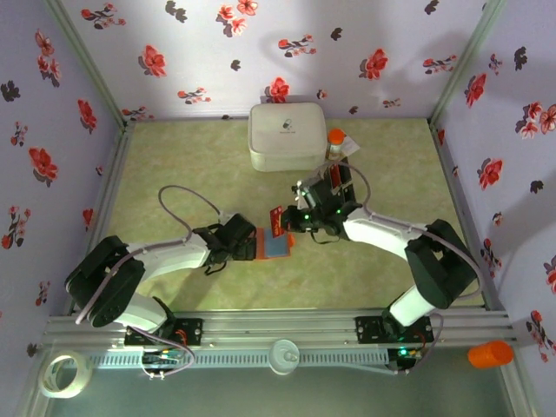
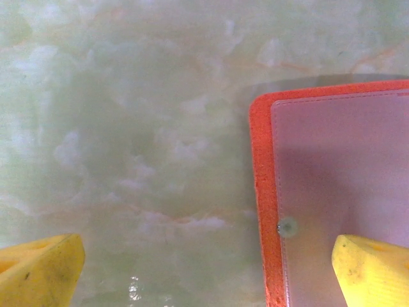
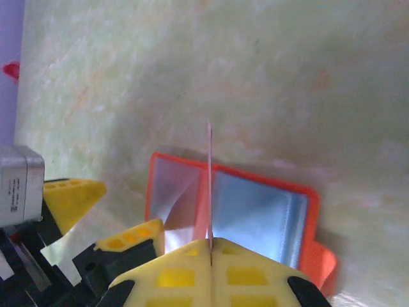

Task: Put the credit cards into the card holder
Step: Insert the credit card into the card slot.

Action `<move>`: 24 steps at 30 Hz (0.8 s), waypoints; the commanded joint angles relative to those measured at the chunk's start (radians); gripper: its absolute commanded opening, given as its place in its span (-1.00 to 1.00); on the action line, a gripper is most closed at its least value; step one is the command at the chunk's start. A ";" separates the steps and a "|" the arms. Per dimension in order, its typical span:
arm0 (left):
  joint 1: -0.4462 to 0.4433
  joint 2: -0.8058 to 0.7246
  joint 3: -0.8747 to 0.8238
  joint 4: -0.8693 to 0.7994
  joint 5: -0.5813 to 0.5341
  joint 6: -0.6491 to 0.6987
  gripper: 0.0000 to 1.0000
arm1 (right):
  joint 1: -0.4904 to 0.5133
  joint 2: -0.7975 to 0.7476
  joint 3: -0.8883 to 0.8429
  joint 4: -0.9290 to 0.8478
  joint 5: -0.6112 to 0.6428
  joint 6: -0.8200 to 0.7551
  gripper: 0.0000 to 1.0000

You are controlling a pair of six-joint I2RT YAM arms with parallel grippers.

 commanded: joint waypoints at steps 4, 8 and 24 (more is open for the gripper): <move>-0.022 0.017 0.018 -0.063 -0.038 -0.046 1.00 | 0.033 0.022 -0.145 0.422 0.042 0.137 -1.00; -0.027 0.022 0.022 -0.068 -0.044 -0.054 1.00 | 0.058 0.048 -0.204 0.537 0.068 0.149 -1.00; -0.027 0.034 0.034 -0.077 -0.058 -0.049 1.00 | 0.071 0.171 -0.248 0.662 0.030 0.162 -1.00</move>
